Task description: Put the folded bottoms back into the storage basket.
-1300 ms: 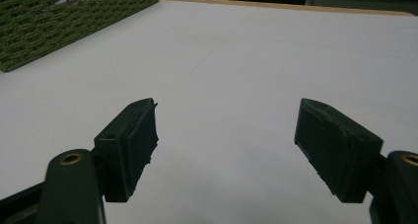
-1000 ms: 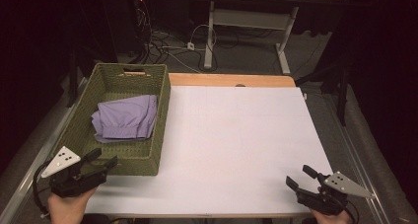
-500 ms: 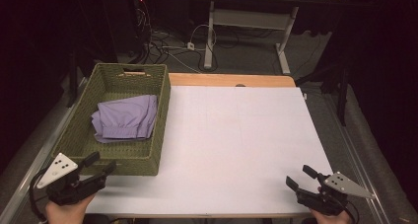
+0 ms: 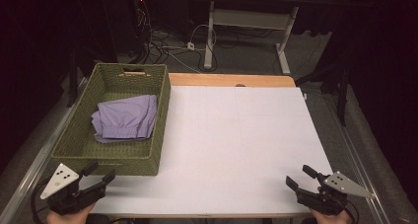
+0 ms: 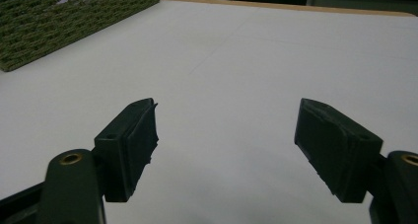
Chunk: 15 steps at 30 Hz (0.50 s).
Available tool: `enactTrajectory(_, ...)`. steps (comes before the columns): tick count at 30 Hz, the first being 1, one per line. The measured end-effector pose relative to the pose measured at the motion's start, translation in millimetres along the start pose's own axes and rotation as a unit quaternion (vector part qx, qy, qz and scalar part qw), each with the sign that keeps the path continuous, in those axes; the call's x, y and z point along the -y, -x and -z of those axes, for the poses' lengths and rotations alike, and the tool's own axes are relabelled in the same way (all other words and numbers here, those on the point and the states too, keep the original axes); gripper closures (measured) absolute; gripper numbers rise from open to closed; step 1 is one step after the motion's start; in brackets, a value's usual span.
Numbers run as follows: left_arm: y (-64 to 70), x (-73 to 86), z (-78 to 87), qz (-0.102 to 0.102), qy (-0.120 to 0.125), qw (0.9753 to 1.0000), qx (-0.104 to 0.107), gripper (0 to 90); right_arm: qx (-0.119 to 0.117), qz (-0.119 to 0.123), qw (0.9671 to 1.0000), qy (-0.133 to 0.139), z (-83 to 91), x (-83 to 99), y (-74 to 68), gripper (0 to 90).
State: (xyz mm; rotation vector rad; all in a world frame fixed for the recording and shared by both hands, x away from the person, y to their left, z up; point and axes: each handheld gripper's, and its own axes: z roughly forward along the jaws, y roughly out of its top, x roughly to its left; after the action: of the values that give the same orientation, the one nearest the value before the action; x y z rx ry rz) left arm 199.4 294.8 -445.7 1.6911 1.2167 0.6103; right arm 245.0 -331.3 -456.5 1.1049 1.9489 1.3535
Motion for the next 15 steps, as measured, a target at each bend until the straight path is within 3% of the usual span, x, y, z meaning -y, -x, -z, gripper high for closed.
enactTrajectory(9,-6.3,14.4,1.2,0.007,0.012,0.9998,-0.014,33.1,-0.003,0.000,1.0000,-0.003,-3.4,-1.3,1.5,24.9)
enactTrajectory(15,-12.2,20.3,1.8,0.027,0.020,0.9994,-0.009,33.1,-0.001,0.002,1.0000,-0.004,-5.2,-2.3,1.2,24.8)
